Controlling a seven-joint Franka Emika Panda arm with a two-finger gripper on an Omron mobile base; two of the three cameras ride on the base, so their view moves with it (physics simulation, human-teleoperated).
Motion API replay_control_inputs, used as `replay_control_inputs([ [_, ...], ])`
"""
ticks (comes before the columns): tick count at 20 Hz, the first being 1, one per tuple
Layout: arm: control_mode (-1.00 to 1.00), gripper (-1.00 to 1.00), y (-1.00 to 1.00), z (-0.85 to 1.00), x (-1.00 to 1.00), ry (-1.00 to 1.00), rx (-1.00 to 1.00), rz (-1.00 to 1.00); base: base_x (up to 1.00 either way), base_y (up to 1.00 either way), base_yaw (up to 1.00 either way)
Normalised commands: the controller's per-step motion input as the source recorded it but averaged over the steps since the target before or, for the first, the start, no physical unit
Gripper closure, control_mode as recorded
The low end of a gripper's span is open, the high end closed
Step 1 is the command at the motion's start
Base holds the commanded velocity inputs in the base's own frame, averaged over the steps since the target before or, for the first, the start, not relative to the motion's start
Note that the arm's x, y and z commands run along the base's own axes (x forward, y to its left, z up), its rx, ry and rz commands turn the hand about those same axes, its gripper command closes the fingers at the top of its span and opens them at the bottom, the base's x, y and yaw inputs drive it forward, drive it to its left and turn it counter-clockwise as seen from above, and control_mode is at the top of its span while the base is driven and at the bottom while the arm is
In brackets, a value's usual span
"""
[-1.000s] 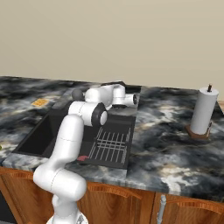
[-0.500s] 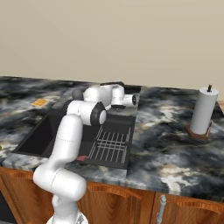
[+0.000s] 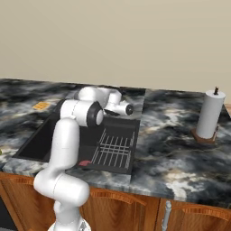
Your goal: Turn on the sink faucet. Then move the broccoli from the counter to the sink. Turn off the sink. Move the vegetable from the sink to the pot next to the stove. Finally move the pot to the rear left burner.
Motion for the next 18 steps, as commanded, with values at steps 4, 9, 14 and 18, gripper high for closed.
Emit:
replay_control_inputs([
  [4, -1.00, 1.00, -0.06, -0.06, 0.09, 0.02, 0.00, 0.00, 0.00, 0.00, 0.00],
  [9, -1.00, 1.00, -0.35, -0.16, 0.16, 0.05, 0.00, 0.00, 0.00, 0.00, 0.00],
  [14, -1.00, 1.00, -0.59, -0.22, 0.14, 0.06, 0.00, 0.00, 0.00, 0.00, 0.00],
  [18, -1.00, 1.00, -0.69, -0.25, 0.06, 0.02, 0.01, -0.01, 0.00, 0.00, 0.00],
])
